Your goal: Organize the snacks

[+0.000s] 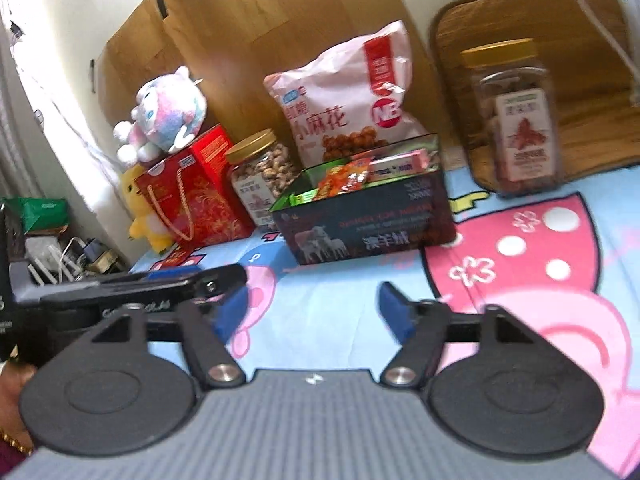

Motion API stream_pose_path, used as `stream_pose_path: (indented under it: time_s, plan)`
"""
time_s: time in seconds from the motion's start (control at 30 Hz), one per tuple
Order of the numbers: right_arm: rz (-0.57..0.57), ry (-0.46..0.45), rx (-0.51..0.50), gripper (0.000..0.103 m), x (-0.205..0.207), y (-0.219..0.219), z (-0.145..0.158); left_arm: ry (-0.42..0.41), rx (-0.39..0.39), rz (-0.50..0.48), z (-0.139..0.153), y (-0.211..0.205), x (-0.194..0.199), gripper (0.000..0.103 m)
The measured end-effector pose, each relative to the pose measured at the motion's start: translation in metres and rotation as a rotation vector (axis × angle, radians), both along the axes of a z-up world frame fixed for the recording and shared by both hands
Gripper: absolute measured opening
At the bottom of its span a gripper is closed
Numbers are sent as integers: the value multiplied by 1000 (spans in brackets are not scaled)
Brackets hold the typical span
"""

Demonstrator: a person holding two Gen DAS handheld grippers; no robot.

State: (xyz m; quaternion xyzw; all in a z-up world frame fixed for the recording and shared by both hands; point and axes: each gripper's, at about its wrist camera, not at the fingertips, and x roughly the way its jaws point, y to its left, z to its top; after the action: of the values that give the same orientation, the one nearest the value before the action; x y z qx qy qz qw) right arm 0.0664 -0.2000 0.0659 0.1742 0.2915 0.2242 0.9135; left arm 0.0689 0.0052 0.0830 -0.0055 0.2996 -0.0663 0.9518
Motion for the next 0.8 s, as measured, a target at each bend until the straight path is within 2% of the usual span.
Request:
stream_pose_path:
  time_s: [0.07, 0.1, 0.33, 0.57, 0.7, 0.8]
  plan:
    - [-48, -23, -20, 93, -14, 1, -1, -32, 16, 22, -1, 1, -14, 101]
    - [-61, -32, -21, 97, -19, 1, -1, -44, 27, 36, -2, 1, -20, 103]
    - [-152, -25, 78, 103, -54, -1, -15, -6, 61, 89, -16, 6, -50, 103]
    - [-214, -3, 36, 103, -68, 6, -28, 37, 135, 114, -37, 2, -72, 103]
    - [-233, 0, 42, 103, -69, 6, -29, 57, 129, 114, -41, 2, -76, 103]
    - [-240, -38, 26, 103, -76, 7, -26, 46, 136, 119, -40, 1, -79, 103]
